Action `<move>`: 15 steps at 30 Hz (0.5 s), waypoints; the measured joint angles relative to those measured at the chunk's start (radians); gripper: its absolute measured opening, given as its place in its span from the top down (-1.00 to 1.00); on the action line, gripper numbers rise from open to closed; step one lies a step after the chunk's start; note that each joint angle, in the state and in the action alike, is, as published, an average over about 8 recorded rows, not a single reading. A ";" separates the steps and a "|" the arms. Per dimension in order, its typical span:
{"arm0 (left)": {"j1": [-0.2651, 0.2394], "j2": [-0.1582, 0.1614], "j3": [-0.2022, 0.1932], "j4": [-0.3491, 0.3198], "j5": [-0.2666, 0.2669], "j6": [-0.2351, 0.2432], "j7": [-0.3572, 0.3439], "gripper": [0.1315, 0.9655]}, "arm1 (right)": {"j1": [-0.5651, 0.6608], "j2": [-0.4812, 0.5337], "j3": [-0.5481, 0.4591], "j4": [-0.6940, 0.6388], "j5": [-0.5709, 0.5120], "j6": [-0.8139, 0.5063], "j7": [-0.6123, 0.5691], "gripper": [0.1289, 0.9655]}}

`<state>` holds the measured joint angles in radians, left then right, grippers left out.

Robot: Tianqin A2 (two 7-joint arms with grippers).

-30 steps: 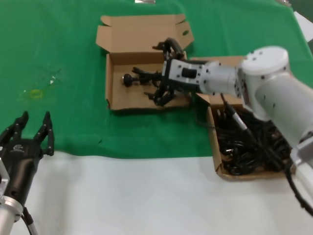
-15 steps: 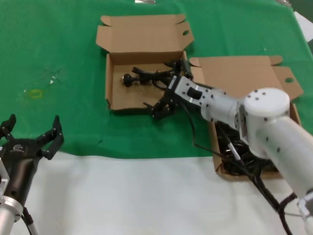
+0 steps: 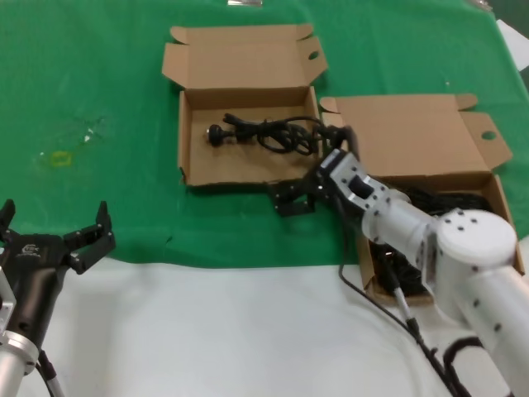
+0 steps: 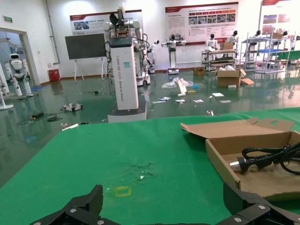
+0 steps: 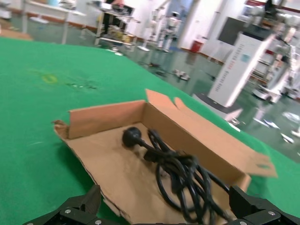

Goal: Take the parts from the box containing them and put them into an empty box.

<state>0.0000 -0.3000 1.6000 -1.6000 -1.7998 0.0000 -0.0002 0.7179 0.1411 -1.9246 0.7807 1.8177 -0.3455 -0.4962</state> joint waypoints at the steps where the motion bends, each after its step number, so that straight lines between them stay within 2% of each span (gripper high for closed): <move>1: 0.000 0.000 0.000 0.000 0.000 0.000 0.000 -0.61 | -0.019 0.004 0.009 0.022 0.000 0.009 0.013 -1.00; 4: 0.000 0.000 0.000 0.000 0.000 0.000 0.000 -0.76 | -0.074 0.016 0.033 0.084 -0.002 0.035 0.051 -1.00; 15: 0.000 0.000 0.000 0.000 0.000 0.000 0.000 -0.97 | -0.271 0.060 0.123 0.309 -0.007 0.131 0.188 -1.00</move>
<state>0.0000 -0.3000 1.6000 -1.6000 -1.7999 0.0000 -0.0002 0.4467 0.2011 -1.8020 1.0900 1.8110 -0.2150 -0.3087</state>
